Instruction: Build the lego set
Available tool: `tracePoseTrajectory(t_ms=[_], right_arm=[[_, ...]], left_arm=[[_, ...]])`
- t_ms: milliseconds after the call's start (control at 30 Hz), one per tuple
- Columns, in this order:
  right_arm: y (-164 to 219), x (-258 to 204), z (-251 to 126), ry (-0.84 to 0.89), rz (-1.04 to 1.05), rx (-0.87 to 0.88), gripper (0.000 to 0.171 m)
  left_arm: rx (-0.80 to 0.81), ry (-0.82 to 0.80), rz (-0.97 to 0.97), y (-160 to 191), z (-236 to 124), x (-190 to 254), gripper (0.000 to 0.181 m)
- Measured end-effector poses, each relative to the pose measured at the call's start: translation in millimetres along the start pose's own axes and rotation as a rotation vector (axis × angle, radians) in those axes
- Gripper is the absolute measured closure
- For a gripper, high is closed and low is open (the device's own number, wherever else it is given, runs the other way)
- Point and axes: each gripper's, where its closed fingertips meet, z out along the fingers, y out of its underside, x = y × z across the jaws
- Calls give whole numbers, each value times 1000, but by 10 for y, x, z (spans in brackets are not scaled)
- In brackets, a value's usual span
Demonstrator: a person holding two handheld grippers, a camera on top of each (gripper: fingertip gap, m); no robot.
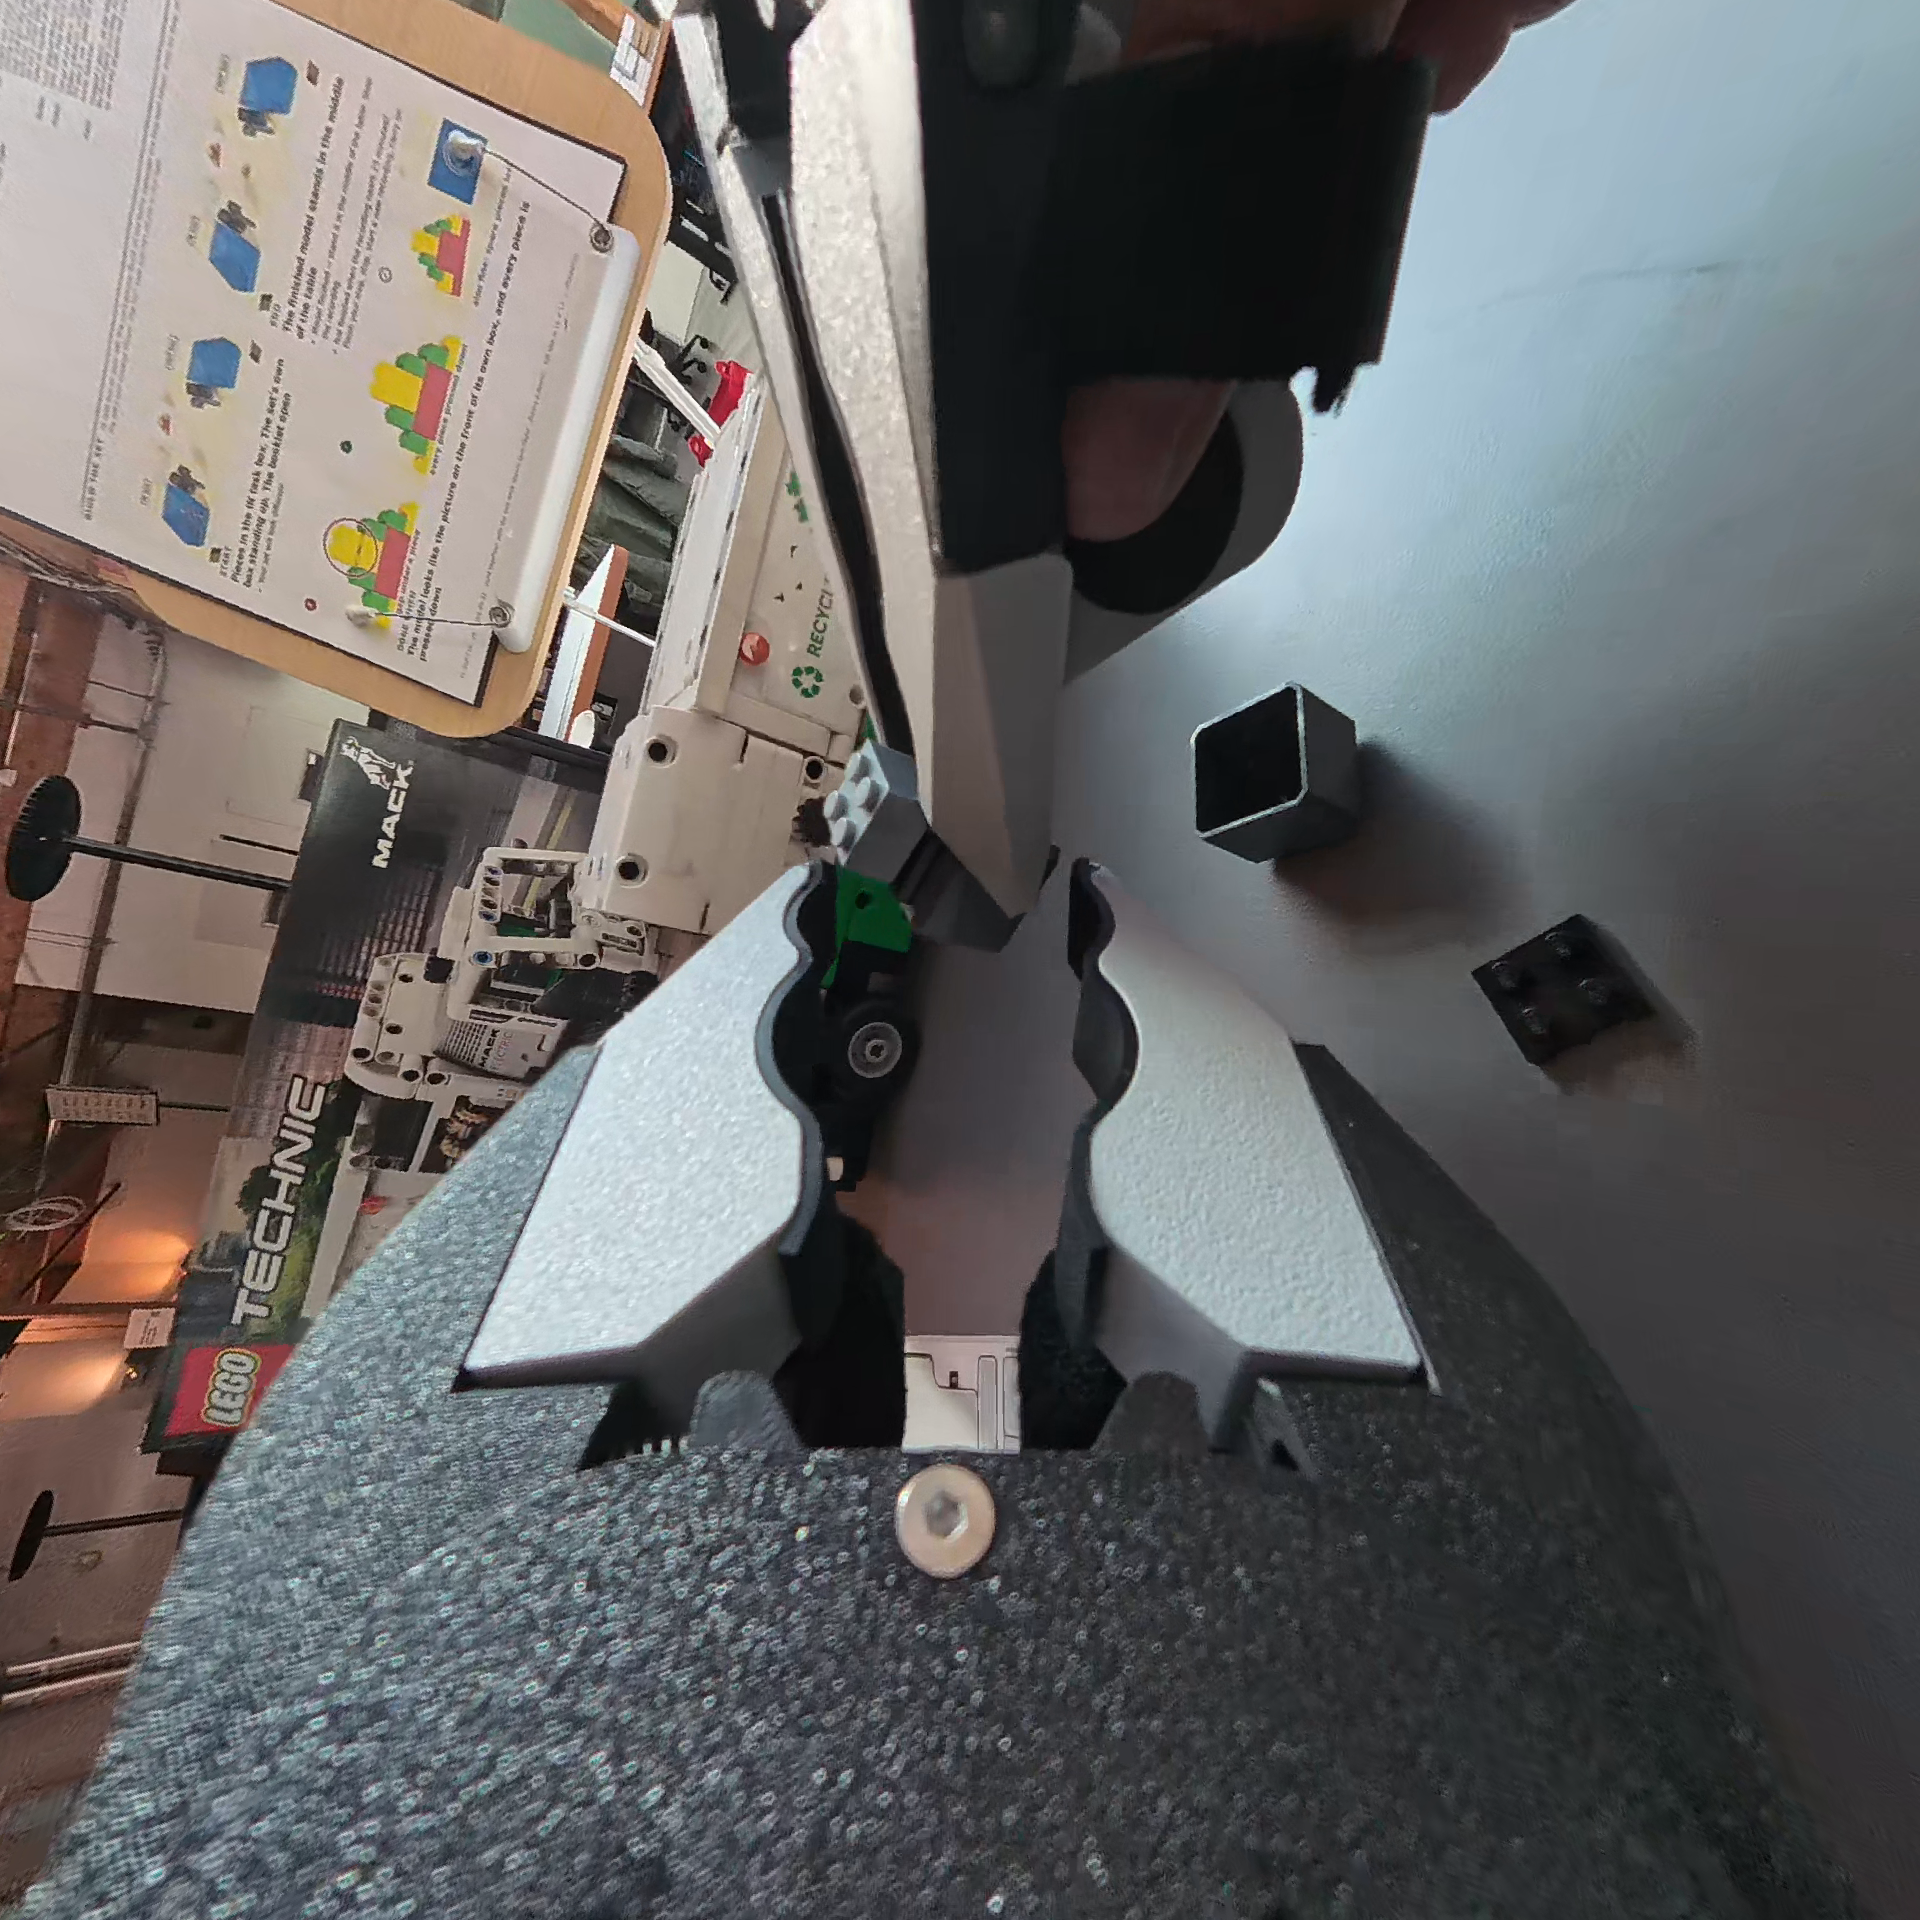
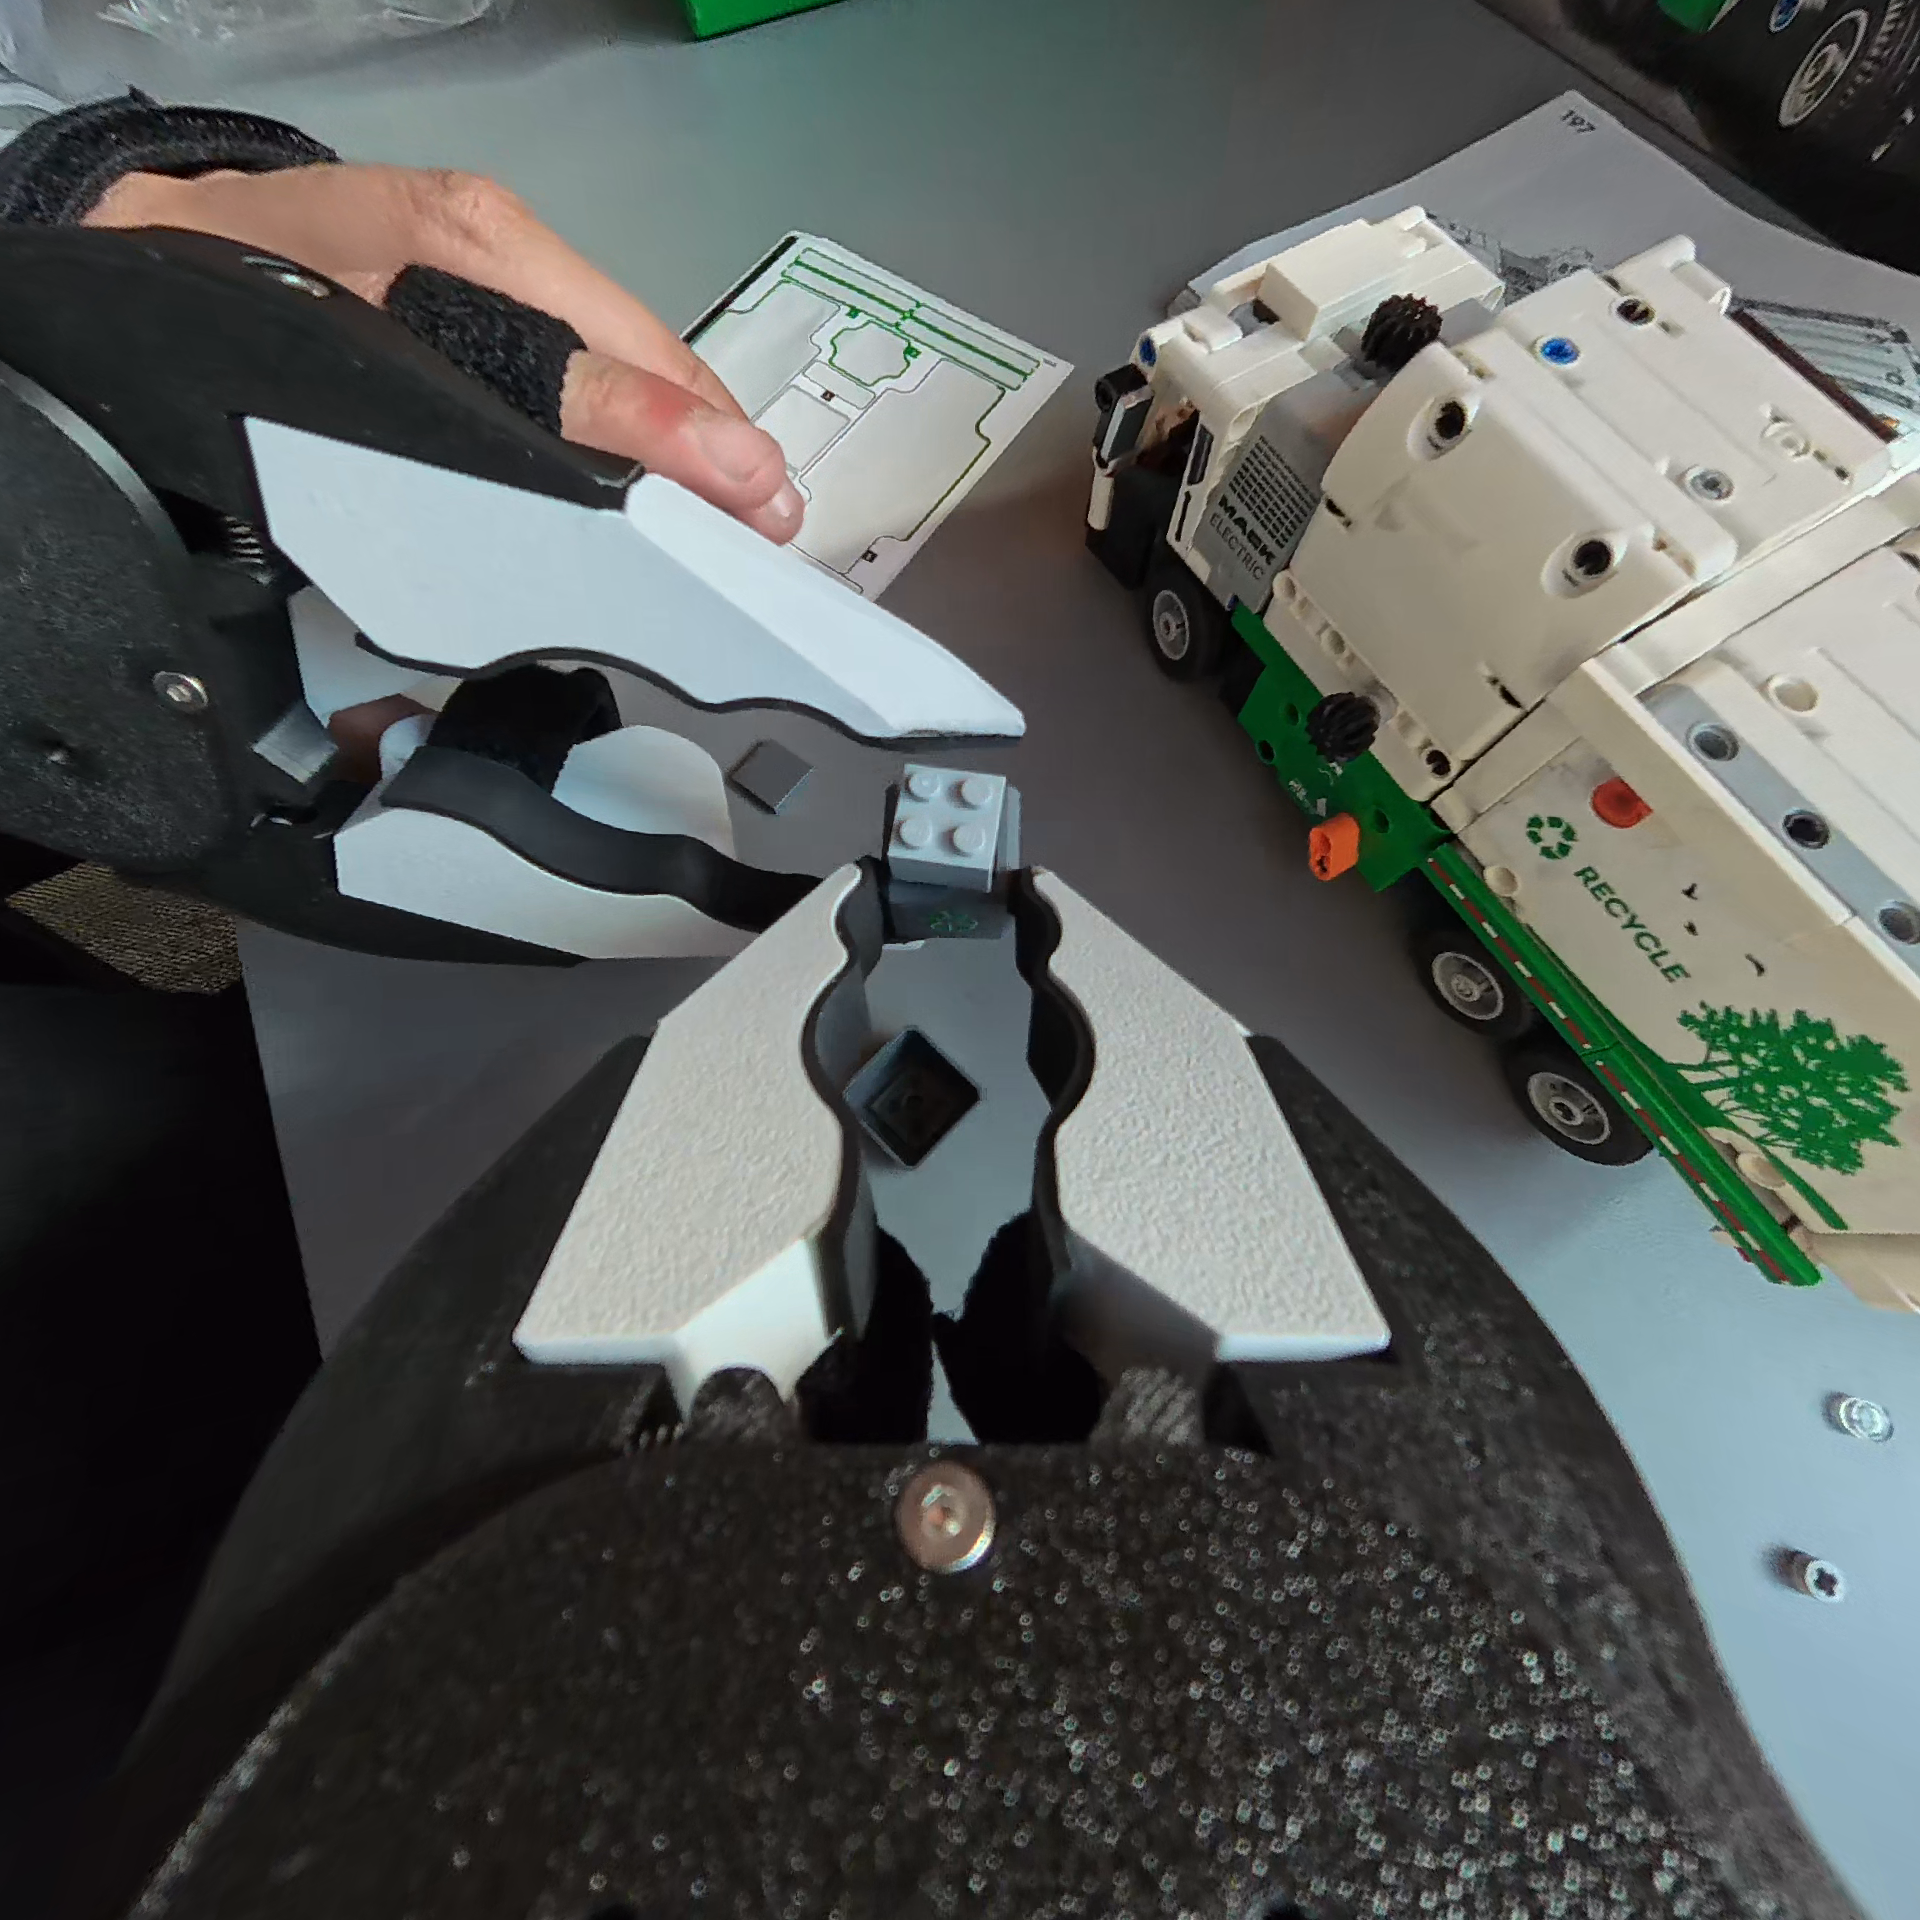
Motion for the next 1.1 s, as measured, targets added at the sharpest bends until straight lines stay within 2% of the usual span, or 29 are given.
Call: tracePoseTrajectory(t_ms=[433,600,867,1100], right_arm=[[89,283,-49,29,-2,-12,147],[115,462,-129,37,13,11,147],[147,748,-283,45,21,25,147],[170,887,-261,10,49,37,147]], left_arm=[[-51,66,-84,99,157,11,123],[28,118,-227,-56,175,-116,127],[277,209,-665,-442,186,-476,135],[350,263,-739,-575,319,-469,133]])
